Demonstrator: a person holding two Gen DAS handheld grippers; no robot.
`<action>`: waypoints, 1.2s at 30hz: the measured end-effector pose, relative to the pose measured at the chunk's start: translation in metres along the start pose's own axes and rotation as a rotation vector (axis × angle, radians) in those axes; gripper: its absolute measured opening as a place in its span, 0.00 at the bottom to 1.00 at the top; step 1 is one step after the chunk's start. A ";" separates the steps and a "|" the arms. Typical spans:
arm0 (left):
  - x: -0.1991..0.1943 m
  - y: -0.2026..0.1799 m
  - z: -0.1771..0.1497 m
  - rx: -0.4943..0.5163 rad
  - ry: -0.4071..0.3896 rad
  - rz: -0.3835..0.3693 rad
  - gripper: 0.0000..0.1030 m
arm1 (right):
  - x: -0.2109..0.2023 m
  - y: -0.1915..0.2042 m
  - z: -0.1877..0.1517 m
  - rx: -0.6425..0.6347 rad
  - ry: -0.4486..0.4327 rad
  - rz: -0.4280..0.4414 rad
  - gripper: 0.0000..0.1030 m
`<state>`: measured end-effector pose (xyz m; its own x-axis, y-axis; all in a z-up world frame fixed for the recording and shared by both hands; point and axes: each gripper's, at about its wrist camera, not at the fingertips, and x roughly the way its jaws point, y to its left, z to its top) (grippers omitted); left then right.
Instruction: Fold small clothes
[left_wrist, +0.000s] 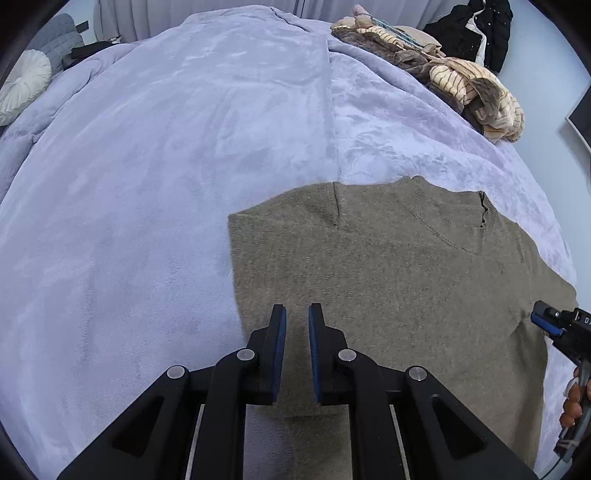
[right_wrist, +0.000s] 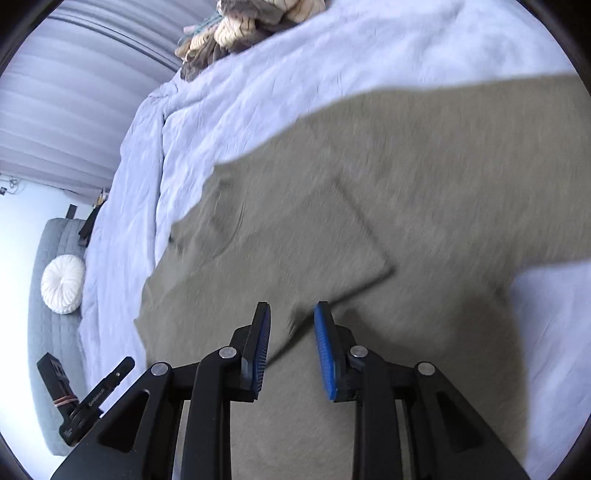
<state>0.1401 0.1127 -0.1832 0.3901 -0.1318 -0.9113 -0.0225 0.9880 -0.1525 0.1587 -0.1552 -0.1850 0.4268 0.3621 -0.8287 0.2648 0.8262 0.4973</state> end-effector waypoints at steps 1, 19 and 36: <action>0.005 -0.005 -0.003 -0.005 0.010 0.019 0.13 | 0.002 0.004 0.004 -0.026 -0.002 -0.027 0.28; 0.017 -0.023 -0.032 0.041 0.055 0.199 0.14 | -0.019 -0.069 -0.020 -0.119 0.083 -0.150 0.23; -0.004 -0.092 -0.059 0.121 0.142 0.098 0.14 | -0.058 -0.086 -0.059 0.006 0.141 -0.096 0.46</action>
<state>0.0867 0.0178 -0.1881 0.2578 -0.0360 -0.9655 0.0602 0.9980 -0.0211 0.0601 -0.2220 -0.1944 0.2736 0.3386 -0.9003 0.3041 0.8576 0.4149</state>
